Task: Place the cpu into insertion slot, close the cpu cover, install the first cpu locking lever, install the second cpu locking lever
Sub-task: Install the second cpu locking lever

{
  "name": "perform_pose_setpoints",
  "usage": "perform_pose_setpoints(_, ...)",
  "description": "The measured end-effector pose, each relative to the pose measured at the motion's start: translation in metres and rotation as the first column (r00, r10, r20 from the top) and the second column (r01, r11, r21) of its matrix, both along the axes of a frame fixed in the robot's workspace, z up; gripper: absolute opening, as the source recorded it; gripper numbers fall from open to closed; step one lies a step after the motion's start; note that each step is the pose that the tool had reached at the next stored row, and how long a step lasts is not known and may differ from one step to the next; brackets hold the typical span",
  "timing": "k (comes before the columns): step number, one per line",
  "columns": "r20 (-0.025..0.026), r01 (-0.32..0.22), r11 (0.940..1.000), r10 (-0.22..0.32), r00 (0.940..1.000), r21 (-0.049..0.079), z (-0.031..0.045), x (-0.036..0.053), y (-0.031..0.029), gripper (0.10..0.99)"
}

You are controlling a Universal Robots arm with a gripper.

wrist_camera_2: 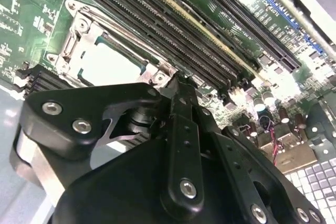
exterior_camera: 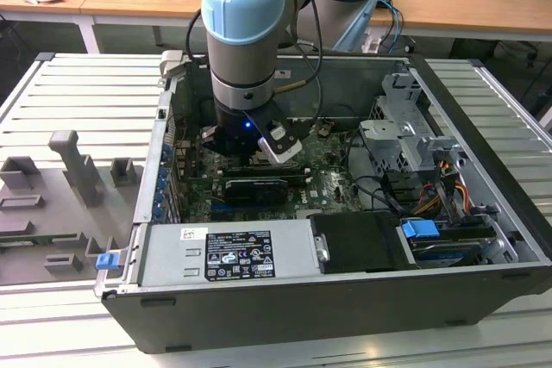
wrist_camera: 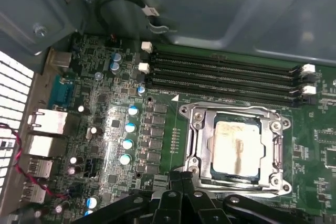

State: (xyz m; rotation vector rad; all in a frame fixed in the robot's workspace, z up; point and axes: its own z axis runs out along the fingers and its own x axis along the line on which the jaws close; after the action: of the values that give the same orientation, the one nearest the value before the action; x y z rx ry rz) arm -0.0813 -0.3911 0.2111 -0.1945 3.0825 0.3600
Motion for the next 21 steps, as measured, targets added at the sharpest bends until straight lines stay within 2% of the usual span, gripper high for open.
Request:
perform_pose_setpoints(7,-0.0002,0.0,1.0,0.0,1.0,0.0,0.0046,0.0,0.0,0.106)
perform_pose_setpoints(18,-0.0004,0.0,1.0,0.0,1.0,-0.001,0.0062,-0.0001,-0.0001,0.106)
perform_pose_setpoints(19,-0.0005,0.0,1.0,0.0,1.0,-0.001,0.0089,-0.0001,-0.0001,0.106)
perform_pose_setpoints(20,-0.0002,0.0,1.0,0.0,1.0,0.0,0.0186,0.0,0.0,0.106)
perform_pose_setpoints(21,-0.0001,0.0,1.0,0.0,1.0,0.0,0.0251,0.0,0.0,0.106)
